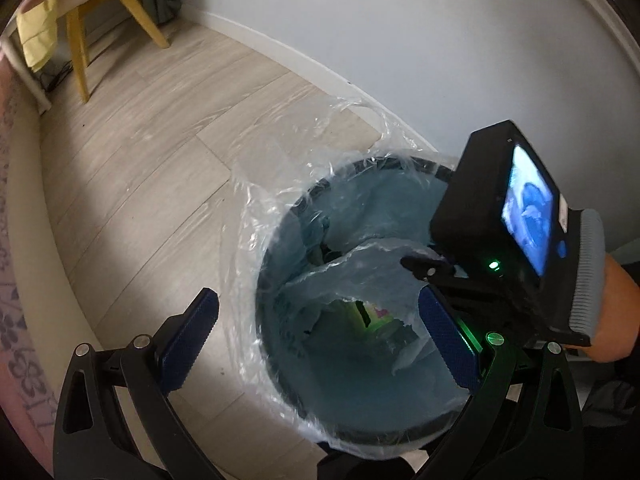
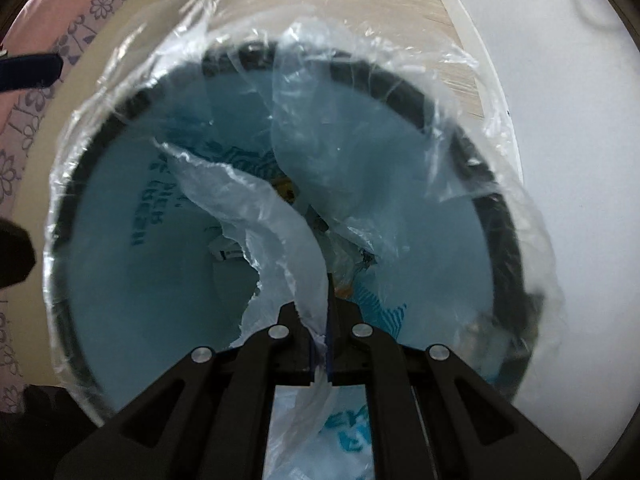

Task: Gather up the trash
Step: 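Open the right gripper to drop the plastic sheet into the bin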

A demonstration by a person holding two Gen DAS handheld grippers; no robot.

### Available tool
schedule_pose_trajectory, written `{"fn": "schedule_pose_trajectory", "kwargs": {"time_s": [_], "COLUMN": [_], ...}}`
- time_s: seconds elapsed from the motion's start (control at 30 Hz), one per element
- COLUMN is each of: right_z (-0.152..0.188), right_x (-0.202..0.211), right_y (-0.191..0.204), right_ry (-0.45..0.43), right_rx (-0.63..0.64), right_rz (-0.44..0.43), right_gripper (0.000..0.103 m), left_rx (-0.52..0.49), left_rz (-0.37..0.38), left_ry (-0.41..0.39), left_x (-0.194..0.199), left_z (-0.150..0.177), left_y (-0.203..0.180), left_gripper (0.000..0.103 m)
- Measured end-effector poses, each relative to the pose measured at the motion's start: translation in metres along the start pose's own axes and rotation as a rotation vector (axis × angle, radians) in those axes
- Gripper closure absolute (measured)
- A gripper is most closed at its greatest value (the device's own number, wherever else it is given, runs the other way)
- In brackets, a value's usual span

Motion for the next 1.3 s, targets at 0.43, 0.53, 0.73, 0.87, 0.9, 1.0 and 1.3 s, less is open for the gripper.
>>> {"fn": "schedule_pose_trajectory", "kwargs": {"time_s": [0.43,0.53,0.73,0.87,0.9,1.0,1.3], "right_z": [0.001,0.005,0.012,0.012,0.012,0.017,0.03], "right_x": [-0.008,-0.006,0.002,0.01,0.013,0.015,0.036], "right_y": [0.002,0.009,0.012,0.008,0.007,0.011,0.009], "right_ry": [0.011,0.01,0.0,-0.005,-0.007,-0.01,-0.061], "right_rx": [0.047,0.05,0.058,0.056,0.058,0.058,0.055], "right_rz": [-0.012,-0.025,-0.028,-0.03,-0.03,-0.036,-0.009], "right_gripper": [0.098,0.098,0.098,0.098,0.098,0.098,0.029], "left_rx": [0.013,0.016,0.015,0.018,0.018,0.015,-0.006], "left_rz": [0.01,0.014,0.021,0.025,0.028,0.034,0.053], "left_ry": [0.008,0.013,0.008,0.006,0.004,0.006,0.022], "left_x": [-0.012,-0.012,-0.014,-0.016,-0.016,-0.018,-0.025], "left_z": [-0.001,-0.001,-0.002,-0.003,-0.004,-0.003,-0.001], "left_y": [-0.006,-0.009,-0.014,-0.015,-0.016,-0.017,-0.027], "left_gripper": [0.006,0.006,0.006,0.006,0.006,0.006,0.006]}}
Point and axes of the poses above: each gripper's, at about its wrist camera, not at the fingertips, and x roughly against the way its jaws point, y to its left, z to its underside, the point moved 9 cm from there along -x, roughly the way its jaws point, and after that the axes turned 11 degrees about -x, right-handed, at the moved point
